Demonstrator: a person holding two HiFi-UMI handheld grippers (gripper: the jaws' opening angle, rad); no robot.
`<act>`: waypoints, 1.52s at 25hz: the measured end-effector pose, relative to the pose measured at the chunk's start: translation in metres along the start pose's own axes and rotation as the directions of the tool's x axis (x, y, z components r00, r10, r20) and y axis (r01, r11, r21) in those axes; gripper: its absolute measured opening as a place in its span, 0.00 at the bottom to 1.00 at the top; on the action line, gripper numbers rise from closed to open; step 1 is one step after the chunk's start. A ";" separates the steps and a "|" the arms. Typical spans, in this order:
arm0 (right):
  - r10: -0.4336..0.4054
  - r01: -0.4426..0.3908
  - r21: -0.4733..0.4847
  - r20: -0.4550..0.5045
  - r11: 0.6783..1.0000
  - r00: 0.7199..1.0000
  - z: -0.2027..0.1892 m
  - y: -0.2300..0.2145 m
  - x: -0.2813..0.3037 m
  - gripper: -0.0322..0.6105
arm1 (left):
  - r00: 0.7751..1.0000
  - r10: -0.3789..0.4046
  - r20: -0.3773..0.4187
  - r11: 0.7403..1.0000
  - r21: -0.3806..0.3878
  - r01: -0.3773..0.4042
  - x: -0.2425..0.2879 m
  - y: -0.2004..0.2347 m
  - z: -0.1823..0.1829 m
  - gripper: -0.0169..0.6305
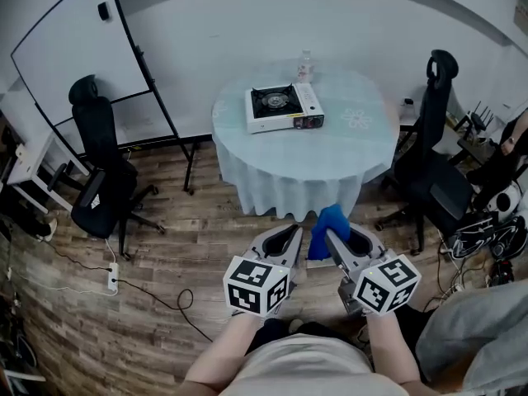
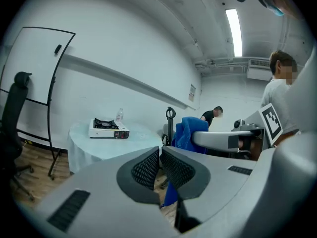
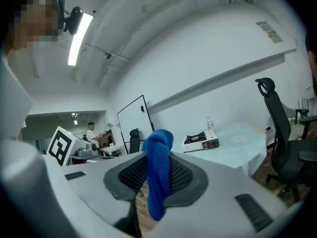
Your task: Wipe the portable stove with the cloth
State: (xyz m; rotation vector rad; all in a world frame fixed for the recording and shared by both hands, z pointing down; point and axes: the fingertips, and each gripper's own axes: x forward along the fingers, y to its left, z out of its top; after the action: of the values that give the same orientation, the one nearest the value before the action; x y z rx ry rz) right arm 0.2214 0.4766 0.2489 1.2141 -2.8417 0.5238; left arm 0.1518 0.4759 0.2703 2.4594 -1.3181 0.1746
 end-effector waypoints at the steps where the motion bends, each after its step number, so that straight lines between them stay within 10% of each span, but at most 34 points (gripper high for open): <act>1: 0.001 -0.001 -0.006 -0.007 1.000 1.000 -0.001 -0.004 -0.001 0.21 | 1.000 0.003 -0.002 1.000 -0.001 -0.003 0.003 -0.002 -0.001 0.08; 15: -0.005 0.005 0.005 -0.030 1.000 1.000 0.003 -0.054 0.021 0.21 | 0.999 0.031 -0.014 0.999 0.012 -0.031 0.052 0.020 0.009 0.08; 38: -0.025 0.025 0.000 -0.013 1.000 1.000 0.081 -0.166 0.285 0.21 | 0.997 -0.071 -0.023 0.997 -0.005 0.071 0.228 0.232 0.114 0.08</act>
State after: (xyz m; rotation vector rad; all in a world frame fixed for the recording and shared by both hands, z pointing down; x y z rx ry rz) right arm 0.1492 0.1451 0.2614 1.2406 -2.8120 0.5292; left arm 0.0818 0.1386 0.2807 2.4887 -1.2185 0.1816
